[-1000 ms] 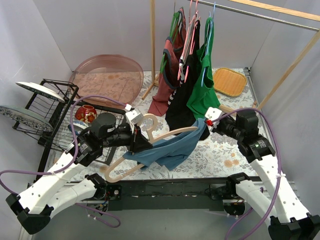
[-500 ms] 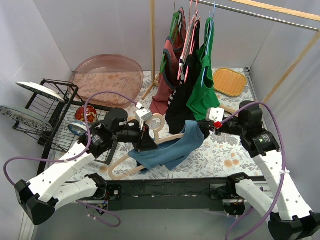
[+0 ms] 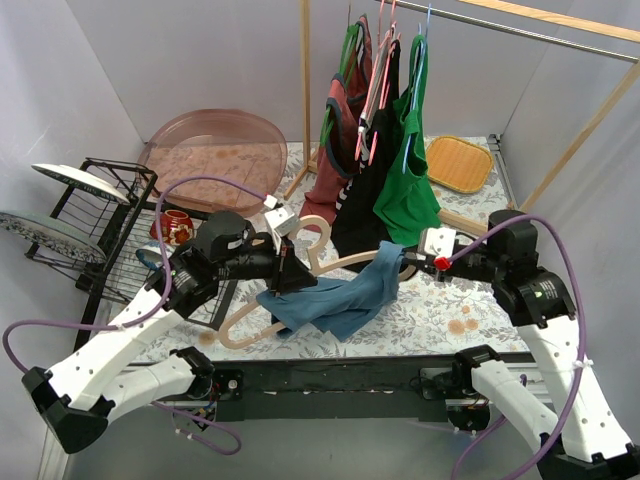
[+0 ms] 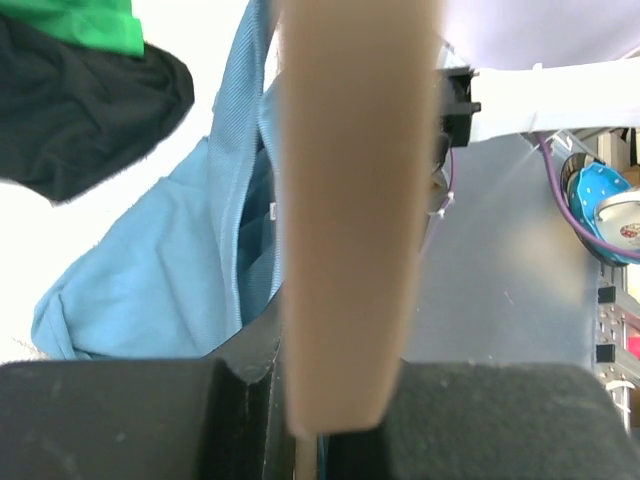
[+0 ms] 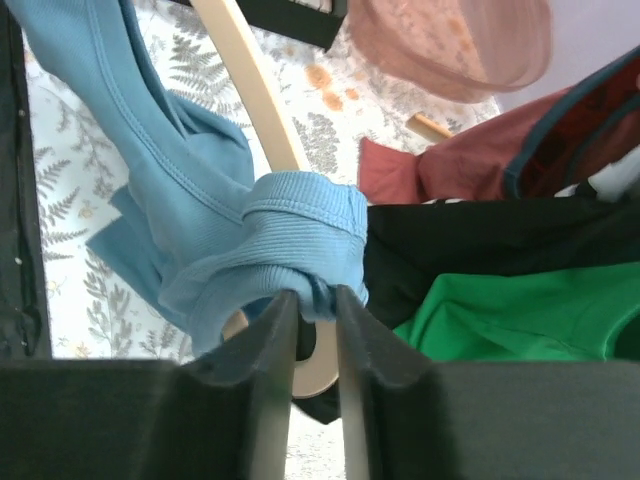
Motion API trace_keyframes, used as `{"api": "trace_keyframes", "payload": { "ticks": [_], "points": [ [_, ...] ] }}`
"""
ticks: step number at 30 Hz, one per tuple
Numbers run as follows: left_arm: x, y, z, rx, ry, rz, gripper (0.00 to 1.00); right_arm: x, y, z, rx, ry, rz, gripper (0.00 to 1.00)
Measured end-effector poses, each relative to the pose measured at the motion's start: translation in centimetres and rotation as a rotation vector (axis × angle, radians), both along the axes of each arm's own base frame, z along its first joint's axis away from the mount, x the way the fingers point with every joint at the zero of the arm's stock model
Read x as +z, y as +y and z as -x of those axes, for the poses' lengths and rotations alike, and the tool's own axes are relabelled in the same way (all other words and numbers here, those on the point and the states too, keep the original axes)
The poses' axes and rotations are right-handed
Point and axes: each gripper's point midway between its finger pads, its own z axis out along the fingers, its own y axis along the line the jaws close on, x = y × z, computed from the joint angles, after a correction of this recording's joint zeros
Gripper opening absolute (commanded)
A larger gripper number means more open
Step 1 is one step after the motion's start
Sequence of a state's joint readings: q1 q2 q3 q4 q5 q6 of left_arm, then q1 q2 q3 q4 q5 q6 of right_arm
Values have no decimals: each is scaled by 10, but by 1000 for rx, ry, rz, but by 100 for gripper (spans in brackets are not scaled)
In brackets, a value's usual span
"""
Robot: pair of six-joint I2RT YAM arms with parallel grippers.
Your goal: Place the tank top on the hanger
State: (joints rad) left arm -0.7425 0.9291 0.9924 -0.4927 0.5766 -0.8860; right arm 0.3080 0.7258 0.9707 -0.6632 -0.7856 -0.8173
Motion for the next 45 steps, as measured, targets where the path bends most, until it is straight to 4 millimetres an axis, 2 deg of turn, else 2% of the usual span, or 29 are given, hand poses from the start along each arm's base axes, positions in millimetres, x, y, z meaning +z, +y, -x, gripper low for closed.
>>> {"api": "trace_keyframes", "payload": {
  "ticks": [1,3,4,7,12,15,21,24,27,29,31,33,36,39,42,43,44,45],
  "points": [
    [3,1,1,1,-10,8,0,4,-1,1,-1,-3,0,70],
    [11,2,2,0,-34,32,0,13,-2,6,1,-4,0,85],
    [15,1,2,-3,-45,44,0,18,-3,8,1,-9,-1,98],
    [19,-2,4,-30,-58,62,0,36,-7,11,-23,-16,-2,99],
    [11,-11,10,-122,-34,45,0,69,-9,12,-37,-8,-14,99],
    [9,-17,10,-170,-20,33,0,59,-7,17,-19,73,-3,98],
    [27,-25,5,-211,-68,46,0,21,-4,25,16,307,52,88],
    [37,-27,3,-224,-97,57,0,12,-6,28,11,355,70,83],
    [42,-28,6,-250,-112,65,0,9,-9,32,2,372,82,69],
    [43,-28,8,-266,-117,70,0,7,-9,33,4,383,87,46],
    [44,-28,10,-284,-117,73,0,5,-7,34,17,402,87,35],
    [45,-30,11,-300,-116,75,0,3,-3,37,43,436,83,35],
    [43,-32,11,-313,-104,70,0,-1,7,42,99,494,84,42],
    [38,-35,8,-319,-85,61,0,-2,13,46,133,518,80,40],
    [37,-38,7,-331,-73,60,0,0,16,51,162,526,69,33],
    [37,-40,6,-336,-70,62,0,0,17,53,170,529,66,27],
    [37,-41,6,-343,-67,64,0,1,17,53,175,530,64,25],
    [37,-42,6,-347,-63,64,0,1,18,53,177,531,63,19]
  ]
}}
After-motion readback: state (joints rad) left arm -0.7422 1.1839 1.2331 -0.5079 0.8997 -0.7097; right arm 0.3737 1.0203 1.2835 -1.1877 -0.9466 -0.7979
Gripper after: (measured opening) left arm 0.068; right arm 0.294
